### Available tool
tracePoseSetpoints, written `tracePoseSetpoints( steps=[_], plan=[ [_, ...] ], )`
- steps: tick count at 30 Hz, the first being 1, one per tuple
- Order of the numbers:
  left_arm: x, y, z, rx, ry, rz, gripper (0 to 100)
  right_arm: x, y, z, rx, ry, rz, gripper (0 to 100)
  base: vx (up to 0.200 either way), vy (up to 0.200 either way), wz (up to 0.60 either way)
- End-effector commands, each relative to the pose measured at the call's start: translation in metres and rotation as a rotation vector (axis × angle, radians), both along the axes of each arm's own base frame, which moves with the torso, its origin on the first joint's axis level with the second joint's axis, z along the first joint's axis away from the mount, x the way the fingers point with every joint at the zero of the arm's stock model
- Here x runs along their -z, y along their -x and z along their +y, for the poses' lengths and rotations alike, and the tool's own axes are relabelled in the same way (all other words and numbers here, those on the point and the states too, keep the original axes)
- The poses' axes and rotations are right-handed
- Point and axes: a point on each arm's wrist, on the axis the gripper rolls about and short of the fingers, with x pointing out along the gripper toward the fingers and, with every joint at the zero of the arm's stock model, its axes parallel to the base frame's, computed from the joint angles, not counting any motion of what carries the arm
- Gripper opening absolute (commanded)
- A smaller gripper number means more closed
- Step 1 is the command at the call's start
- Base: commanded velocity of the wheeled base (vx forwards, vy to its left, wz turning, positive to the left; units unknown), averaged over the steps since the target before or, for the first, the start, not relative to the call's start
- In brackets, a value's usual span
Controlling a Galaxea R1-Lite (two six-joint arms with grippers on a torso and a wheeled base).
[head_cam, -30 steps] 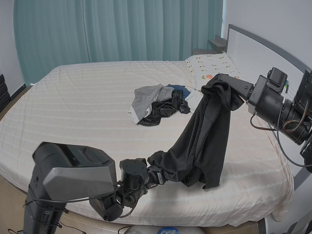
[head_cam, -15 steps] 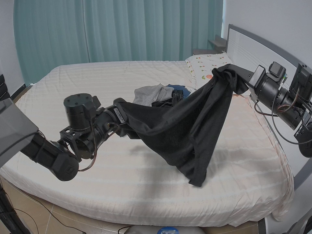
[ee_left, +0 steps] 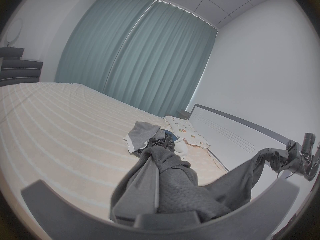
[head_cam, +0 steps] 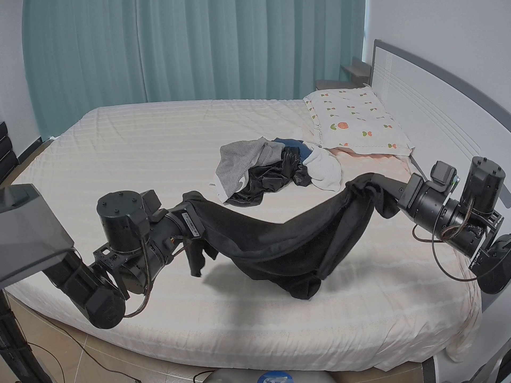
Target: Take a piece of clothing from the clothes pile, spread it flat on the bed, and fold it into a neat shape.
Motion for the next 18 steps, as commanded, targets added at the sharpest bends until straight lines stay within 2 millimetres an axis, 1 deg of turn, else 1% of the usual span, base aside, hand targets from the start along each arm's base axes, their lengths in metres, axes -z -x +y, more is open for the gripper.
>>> tracePoseSetpoints(
  steps=[1, 5, 8, 10, 11, 14, 15, 18],
  plan=[
    [0.046, -0.005, -0.01, 0.017, -0.019, 0.051, 0, 0.027, -0.006, 0.002, 0.009, 0.013, 0.095, 0, 0.0, 0.0, 0.0],
    [0.061, 0.004, -0.008, 0.031, -0.036, 0.095, 0, 0.031, -0.001, 0.001, 0.0, 0.017, 0.101, 0, 0.0, 0.0, 0.0],
    [0.066, 0.003, -0.009, 0.036, -0.039, 0.106, 0, 0.033, -0.002, 0.001, 0.002, 0.008, 0.089, 0, 0.0, 0.0, 0.0],
    [0.067, 0.002, -0.011, 0.038, -0.034, 0.109, 0, 0.034, -0.003, 0.002, 0.002, 0.007, 0.088, 0, 0.0, 0.0, 0.0],
    [0.069, 0.001, -0.012, 0.038, -0.024, 0.115, 0, 0.039, -0.003, 0.004, -0.004, 0.016, 0.095, 0, 0.0, 0.0, 0.0],
    [0.069, 0.001, -0.011, 0.034, -0.014, 0.116, 0, 0.042, -0.001, 0.009, -0.018, 0.019, 0.101, 0, 0.0, 0.0, 0.0],
    [0.067, 0.001, -0.011, 0.031, 0.009, 0.117, 0, 0.046, 0.004, 0.01, -0.026, 0.025, 0.111, 0, 0.0, 0.0, 0.0],
    [0.066, 0.002, -0.012, 0.031, 0.02, 0.12, 0, 0.048, 0.007, 0.01, -0.035, 0.03, 0.118, 0, 0.0, 0.0, 0.0]
  ],
)
